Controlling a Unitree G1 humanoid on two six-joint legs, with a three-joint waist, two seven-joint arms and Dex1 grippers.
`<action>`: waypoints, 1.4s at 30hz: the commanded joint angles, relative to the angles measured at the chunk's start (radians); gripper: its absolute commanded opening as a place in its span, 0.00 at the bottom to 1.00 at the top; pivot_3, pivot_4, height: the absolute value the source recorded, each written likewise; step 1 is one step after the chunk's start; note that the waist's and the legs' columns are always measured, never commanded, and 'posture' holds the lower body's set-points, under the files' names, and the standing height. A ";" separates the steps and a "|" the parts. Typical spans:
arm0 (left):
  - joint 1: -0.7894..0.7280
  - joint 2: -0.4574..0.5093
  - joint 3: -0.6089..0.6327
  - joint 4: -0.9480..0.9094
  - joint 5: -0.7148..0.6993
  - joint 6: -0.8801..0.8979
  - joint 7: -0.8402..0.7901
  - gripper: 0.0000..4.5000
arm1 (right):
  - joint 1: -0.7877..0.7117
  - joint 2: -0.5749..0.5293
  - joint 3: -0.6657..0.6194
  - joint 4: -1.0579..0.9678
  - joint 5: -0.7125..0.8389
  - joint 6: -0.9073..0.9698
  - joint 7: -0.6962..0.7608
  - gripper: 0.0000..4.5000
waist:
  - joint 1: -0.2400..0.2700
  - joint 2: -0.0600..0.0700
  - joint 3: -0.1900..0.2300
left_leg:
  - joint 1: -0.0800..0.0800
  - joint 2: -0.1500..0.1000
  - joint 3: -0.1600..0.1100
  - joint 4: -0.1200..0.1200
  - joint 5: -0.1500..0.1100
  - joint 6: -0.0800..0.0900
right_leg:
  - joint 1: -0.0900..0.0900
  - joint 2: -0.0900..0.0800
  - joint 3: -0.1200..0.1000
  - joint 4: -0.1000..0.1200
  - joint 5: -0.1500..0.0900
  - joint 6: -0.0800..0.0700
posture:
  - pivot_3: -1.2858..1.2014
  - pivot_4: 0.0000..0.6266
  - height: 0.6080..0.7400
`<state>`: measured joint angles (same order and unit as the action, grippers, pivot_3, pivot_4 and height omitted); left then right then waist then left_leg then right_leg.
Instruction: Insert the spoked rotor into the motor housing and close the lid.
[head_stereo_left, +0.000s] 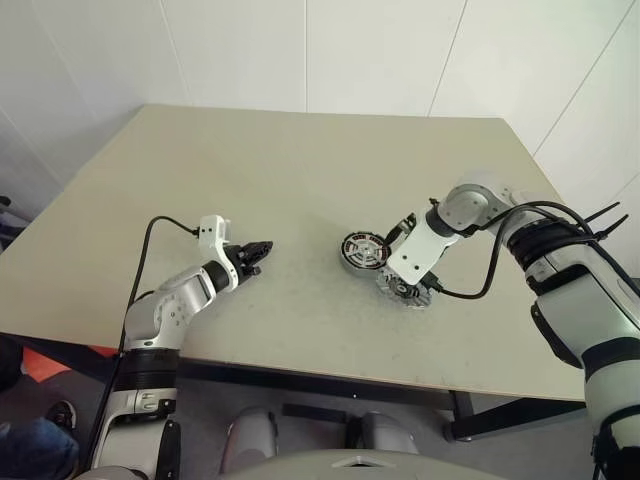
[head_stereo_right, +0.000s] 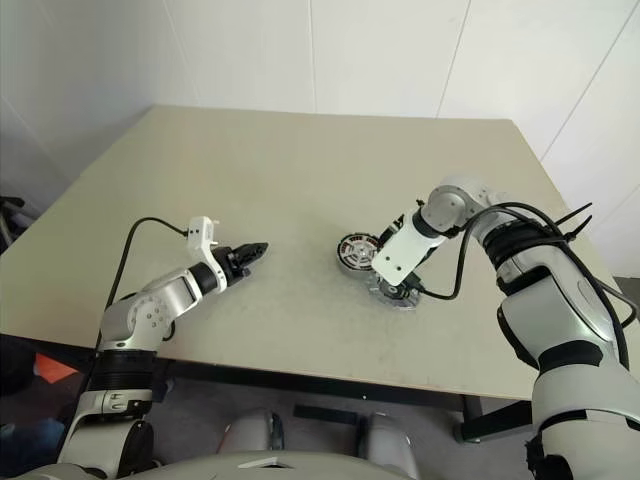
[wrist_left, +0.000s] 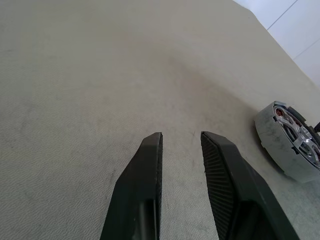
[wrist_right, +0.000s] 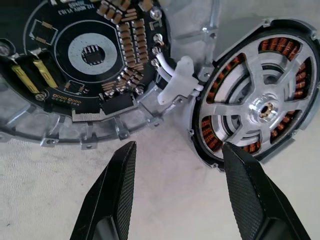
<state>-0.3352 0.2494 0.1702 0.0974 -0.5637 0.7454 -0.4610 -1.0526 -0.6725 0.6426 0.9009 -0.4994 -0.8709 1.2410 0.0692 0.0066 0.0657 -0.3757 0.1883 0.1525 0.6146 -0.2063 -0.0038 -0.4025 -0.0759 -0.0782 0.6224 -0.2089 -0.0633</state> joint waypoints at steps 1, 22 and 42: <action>-0.012 0.006 0.013 -0.039 -0.007 -0.010 0.000 0.29 | -0.003 0.012 -0.006 0.027 -0.018 0.000 -0.036 0.69 | 0.000 0.000 0.000 | 0.000 0.000 0.000 0.000 0.000 0.000 | 0.000 0.000 0.000 0.000 0.000 0.000 | 0.52 0.00 1.00; -0.013 0.021 0.015 -0.030 0.000 -0.021 0.005 0.29 | -0.013 0.058 -0.047 0.040 0.002 0.000 -0.071 0.00 | -0.015 -0.001 0.000 | 0.004 0.001 0.000 0.000 0.001 -0.002 | 0.003 0.001 0.001 0.000 0.001 -0.002 | 0.52 0.00 1.00; 0.053 -0.034 0.003 -0.058 -0.001 -0.044 0.032 0.29 | 0.105 -0.002 -0.278 -0.622 0.470 1.512 0.361 0.00 | 0.003 -0.001 0.001 | -0.001 0.001 -0.001 0.000 0.002 0.003 | -0.001 0.001 -0.001 -0.002 0.001 -0.002 | 0.52 0.00 1.00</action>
<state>-0.2897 0.2160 0.1649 0.0853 -0.5618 0.7191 -0.4330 -0.9258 -0.6358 0.3986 0.4010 -0.1074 0.4189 1.5330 0.0727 0.0059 0.0662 -0.3767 0.1896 0.1517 0.6143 -0.2044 -0.0010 -0.4031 -0.0748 -0.0787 0.6207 -0.2076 -0.0652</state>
